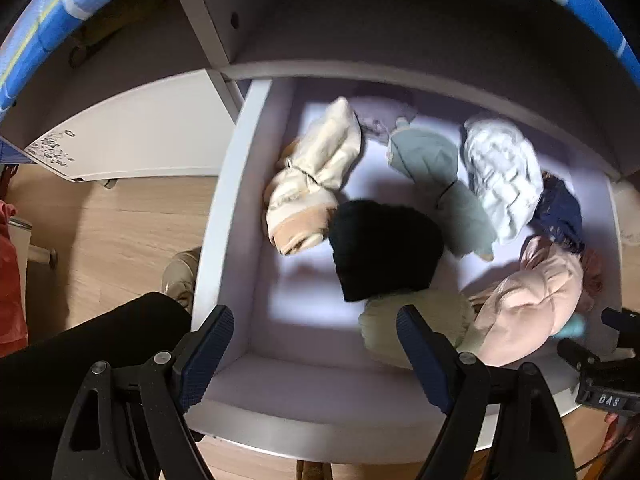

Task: Organize soft objects
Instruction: 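Move the right tool over the clothes in the open drawer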

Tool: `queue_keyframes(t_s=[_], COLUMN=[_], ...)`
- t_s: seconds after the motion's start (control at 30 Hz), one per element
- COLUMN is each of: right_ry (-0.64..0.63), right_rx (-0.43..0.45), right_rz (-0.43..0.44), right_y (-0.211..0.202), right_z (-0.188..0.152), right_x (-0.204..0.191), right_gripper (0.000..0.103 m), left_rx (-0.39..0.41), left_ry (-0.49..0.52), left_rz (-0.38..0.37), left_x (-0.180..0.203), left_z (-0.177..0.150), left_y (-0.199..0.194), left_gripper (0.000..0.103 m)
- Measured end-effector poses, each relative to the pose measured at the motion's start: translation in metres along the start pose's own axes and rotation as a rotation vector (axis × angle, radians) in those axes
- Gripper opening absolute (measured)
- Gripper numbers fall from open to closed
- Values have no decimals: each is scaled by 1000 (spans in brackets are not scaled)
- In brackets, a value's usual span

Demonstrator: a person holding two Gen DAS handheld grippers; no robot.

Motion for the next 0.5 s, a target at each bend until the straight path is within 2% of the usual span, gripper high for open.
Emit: queue_keyframes(t_s=[0.13,0.23,0.37,0.5], right_ry=[91,157,152,151], right_rx=[-31,-49,-20,-22], right_rz=[61,100,89,84], right_y=[15,29,32,32], right_z=[-8,-16,-22,-27], right_x=[5,16,20,21], right_gripper=[103,103,103,103], left_rx=[-55,-115,-115,-123], left_ry=[29,16,69,78], left_rz=[26,25,64,53], left_x=[2,-2,3,5], left_z=[-9,-18,-27,-39], left_y=[12,23,25,23], left_gripper=[85,85,86,87])
Point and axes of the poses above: each gripper's, at about its wrist camera, not at the fingertips, and y roughly the way its jaws point, x to its right, z to its top, the point moved 2 cm from there along y, roughly the way its jaws point, and after that the axes turned 6 degrees about -y, right-handed, at the moved point
